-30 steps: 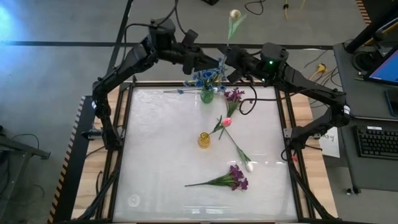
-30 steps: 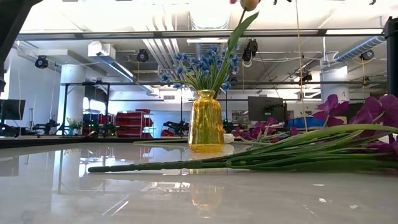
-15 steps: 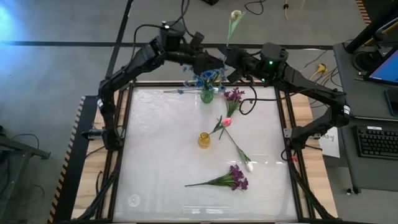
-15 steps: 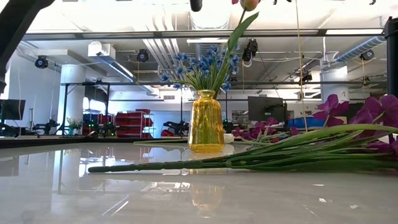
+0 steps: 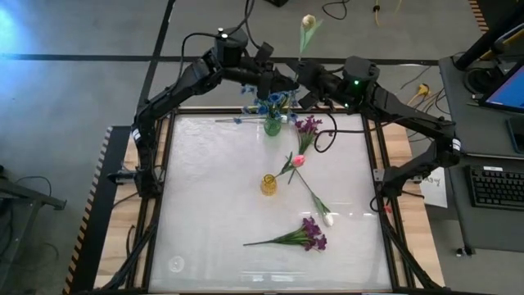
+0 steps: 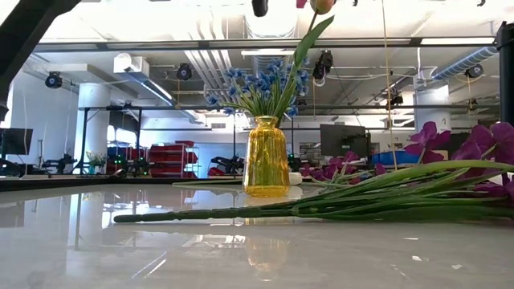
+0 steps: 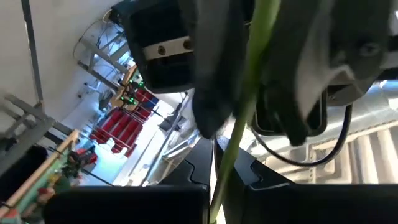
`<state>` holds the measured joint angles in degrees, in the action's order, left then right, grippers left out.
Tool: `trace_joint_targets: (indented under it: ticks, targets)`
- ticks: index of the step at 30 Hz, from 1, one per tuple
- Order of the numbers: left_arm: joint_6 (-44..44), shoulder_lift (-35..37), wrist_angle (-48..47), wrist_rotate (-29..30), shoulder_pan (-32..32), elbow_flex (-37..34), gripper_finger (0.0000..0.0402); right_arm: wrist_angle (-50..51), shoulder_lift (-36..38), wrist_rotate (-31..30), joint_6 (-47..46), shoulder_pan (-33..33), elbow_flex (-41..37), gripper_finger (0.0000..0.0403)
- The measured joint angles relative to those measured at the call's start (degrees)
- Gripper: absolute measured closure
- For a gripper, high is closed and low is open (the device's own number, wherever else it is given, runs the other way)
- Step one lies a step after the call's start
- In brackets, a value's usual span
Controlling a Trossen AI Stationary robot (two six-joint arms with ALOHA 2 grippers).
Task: Sort flowers into vase by color
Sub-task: Put the pink flower into the yellow vase
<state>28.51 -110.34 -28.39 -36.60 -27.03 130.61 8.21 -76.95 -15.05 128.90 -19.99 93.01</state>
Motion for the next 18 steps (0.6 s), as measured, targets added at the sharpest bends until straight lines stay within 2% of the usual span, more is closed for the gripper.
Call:
trace_joint_targets:
  ticks: [2,9,18]
  targets:
    - [0.0,0.0,0.0,0.1,0.0,0.0,0.0390,-0.1,0.0,0.0,-1.3,0.0,0.0,0.0393]
    - [-2.5,0.0,0.0,1.3,0.0,0.0,0.0400,-0.4,0.0,1.2,-3.5,0.0,0.0,0.0372]
    - [-4.1,0.8,2.3,2.8,-0.1,2.4,0.0401,-6.5,0.2,2.0,-10.5,0.0,0.0,0.0284]
